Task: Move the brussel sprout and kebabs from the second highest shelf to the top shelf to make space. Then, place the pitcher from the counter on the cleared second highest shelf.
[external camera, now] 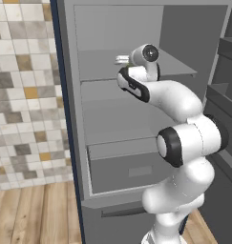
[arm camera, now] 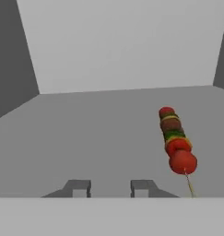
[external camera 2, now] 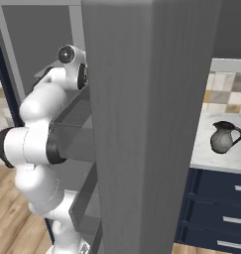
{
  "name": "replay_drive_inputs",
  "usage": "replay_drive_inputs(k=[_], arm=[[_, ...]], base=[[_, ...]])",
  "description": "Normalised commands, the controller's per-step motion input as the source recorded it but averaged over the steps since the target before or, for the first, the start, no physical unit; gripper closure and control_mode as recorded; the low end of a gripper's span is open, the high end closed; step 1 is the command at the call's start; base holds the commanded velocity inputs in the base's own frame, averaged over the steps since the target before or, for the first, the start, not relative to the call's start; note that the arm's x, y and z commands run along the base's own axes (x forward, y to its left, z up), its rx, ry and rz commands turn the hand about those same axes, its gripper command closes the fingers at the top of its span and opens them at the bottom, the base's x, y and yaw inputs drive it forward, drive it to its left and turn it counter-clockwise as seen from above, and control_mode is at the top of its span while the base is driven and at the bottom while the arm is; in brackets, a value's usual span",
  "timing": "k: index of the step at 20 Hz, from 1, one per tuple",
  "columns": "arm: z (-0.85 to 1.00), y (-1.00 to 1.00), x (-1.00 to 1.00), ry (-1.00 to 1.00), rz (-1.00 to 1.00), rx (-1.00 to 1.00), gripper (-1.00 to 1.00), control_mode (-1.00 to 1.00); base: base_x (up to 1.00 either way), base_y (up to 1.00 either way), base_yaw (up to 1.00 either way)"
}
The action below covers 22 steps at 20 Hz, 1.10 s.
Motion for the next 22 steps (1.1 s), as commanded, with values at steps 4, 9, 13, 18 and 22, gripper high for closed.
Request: replay_drive_inputs(k=[4,9,13,18,22], arm=[[-0.18,0.0,0.99,-0.01,0.02,0.0,1.0,-1.0],[-0.14,0.0,0.89,-0.03,0.0,0.0,-1.0,-1.0],[-0.01,0.01,0.08,-0.05,0.0,0.0,-1.0,-1.0],[0.25,0.01,-0.27,-0.03,0.0,0.0,-1.0,-1.0],[0.15,0.0,-0.5,-0.03,0.0,0.0,-1.0,-1.0]], base=[[0.0,0.0,0.0],[0.0,0.0,0.0],[0.0,0.0,0.0],[0.0,0.0,0.0],[0.0,0.0,0.0]])
